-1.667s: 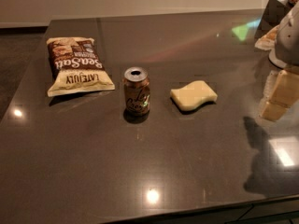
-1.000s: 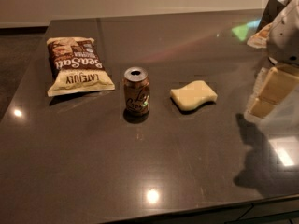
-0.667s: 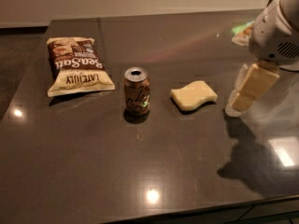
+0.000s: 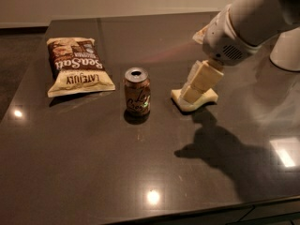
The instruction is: Knock orange can over
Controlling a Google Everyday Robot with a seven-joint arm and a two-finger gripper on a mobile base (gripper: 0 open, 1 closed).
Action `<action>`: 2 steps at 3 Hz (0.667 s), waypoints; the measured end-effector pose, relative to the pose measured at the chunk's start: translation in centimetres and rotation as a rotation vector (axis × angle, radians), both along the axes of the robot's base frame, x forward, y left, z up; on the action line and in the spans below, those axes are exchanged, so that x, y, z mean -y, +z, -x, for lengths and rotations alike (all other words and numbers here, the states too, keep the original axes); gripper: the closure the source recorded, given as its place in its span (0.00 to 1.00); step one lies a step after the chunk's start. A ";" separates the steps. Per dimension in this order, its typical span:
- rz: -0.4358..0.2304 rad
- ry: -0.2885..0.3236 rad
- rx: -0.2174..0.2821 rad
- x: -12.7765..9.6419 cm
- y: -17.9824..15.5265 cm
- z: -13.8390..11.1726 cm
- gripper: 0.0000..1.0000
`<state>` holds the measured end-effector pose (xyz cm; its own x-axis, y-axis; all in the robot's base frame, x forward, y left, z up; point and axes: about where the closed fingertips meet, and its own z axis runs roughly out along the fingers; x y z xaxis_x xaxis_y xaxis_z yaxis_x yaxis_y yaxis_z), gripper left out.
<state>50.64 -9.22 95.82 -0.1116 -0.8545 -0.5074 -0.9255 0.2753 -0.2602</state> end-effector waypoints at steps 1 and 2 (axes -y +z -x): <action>-0.071 0.028 -0.004 -3.5 -1.0 -1.3 0.00; -0.124 0.082 -0.031 -7.9 -2.7 -1.8 0.00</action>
Offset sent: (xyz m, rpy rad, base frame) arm 0.0241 0.1105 -0.0413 0.1666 0.0531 0.1199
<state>52.48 -1.30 93.13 -0.0615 -0.7925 -0.6068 -0.9532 0.2269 -0.1998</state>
